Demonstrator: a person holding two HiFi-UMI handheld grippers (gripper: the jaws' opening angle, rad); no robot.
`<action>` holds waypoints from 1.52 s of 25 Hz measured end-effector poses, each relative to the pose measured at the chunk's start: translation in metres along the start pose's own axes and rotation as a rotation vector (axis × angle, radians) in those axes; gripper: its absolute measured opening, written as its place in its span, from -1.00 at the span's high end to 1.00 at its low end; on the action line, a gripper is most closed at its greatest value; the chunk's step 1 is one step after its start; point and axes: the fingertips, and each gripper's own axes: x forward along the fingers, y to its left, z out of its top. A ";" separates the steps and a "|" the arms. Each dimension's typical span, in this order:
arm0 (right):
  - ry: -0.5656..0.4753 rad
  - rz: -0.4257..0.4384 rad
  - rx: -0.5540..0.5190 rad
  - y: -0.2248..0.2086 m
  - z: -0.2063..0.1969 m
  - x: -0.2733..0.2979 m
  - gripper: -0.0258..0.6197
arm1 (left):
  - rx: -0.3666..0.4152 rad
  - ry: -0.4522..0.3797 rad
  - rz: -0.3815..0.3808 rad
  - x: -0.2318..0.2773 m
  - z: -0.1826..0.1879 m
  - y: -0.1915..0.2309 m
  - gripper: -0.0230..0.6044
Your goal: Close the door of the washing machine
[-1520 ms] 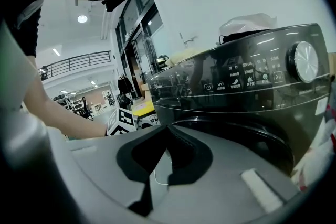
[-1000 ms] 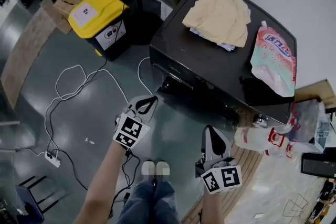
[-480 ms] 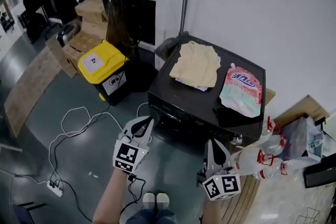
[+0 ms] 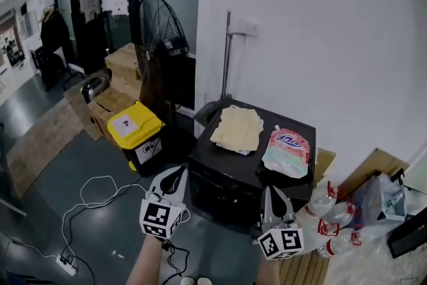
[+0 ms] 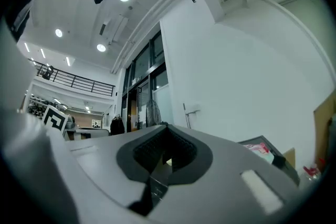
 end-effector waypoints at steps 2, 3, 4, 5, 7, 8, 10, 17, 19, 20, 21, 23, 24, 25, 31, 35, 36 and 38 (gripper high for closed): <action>-0.026 -0.007 -0.001 0.000 0.013 -0.007 0.88 | 0.023 -0.010 0.004 -0.009 0.014 -0.007 0.90; -0.035 -0.008 -0.003 0.001 0.018 -0.010 0.89 | 0.030 -0.019 0.003 -0.013 0.020 -0.011 0.90; -0.039 -0.006 -0.004 0.003 0.021 -0.013 0.89 | 0.028 -0.031 0.002 -0.017 0.026 -0.015 0.90; -0.042 -0.004 -0.005 0.005 0.023 -0.015 0.89 | 0.020 -0.043 0.003 -0.021 0.030 -0.018 0.90; -0.046 -0.002 -0.001 0.010 0.025 -0.021 0.89 | 0.002 -0.058 0.006 -0.027 0.034 -0.023 0.90; -0.048 -0.002 0.001 0.011 0.026 -0.023 0.89 | 0.002 -0.059 0.005 -0.028 0.035 -0.026 0.90; -0.050 -0.001 0.003 0.012 0.028 -0.027 0.89 | 0.023 -0.055 -0.001 -0.029 0.037 -0.031 0.90; -0.030 -0.005 -0.015 0.016 0.024 -0.031 0.89 | 0.034 -0.048 -0.011 -0.036 0.035 -0.039 0.90; -0.023 -0.003 -0.016 0.018 0.023 -0.029 0.89 | 0.036 -0.047 -0.011 -0.037 0.035 -0.039 0.90; -0.020 -0.002 -0.015 0.018 0.022 -0.028 0.89 | 0.037 -0.046 -0.011 -0.037 0.035 -0.039 0.90; -0.018 -0.001 -0.015 0.018 0.022 -0.028 0.89 | 0.038 -0.045 -0.011 -0.037 0.035 -0.038 0.90; -0.014 0.003 -0.014 0.020 0.019 -0.026 0.89 | 0.037 -0.044 -0.008 -0.038 0.033 -0.037 0.90; -0.012 0.005 -0.014 0.021 0.018 -0.026 0.89 | 0.035 -0.043 -0.008 -0.038 0.033 -0.036 0.90; -0.009 0.007 -0.015 0.022 0.018 -0.025 0.89 | 0.034 -0.042 -0.008 -0.039 0.032 -0.035 0.90; -0.001 0.016 -0.019 0.027 0.015 -0.020 0.89 | 0.035 -0.038 -0.018 -0.039 0.031 -0.034 0.90; 0.003 0.017 -0.018 0.029 0.013 -0.018 0.89 | 0.033 -0.033 -0.018 -0.040 0.029 -0.032 0.90; 0.004 0.018 -0.019 0.029 0.012 -0.018 0.89 | 0.032 -0.033 -0.017 -0.040 0.029 -0.031 0.90; 0.006 0.018 -0.019 0.030 0.011 -0.017 0.89 | 0.030 -0.032 -0.015 -0.040 0.028 -0.029 0.90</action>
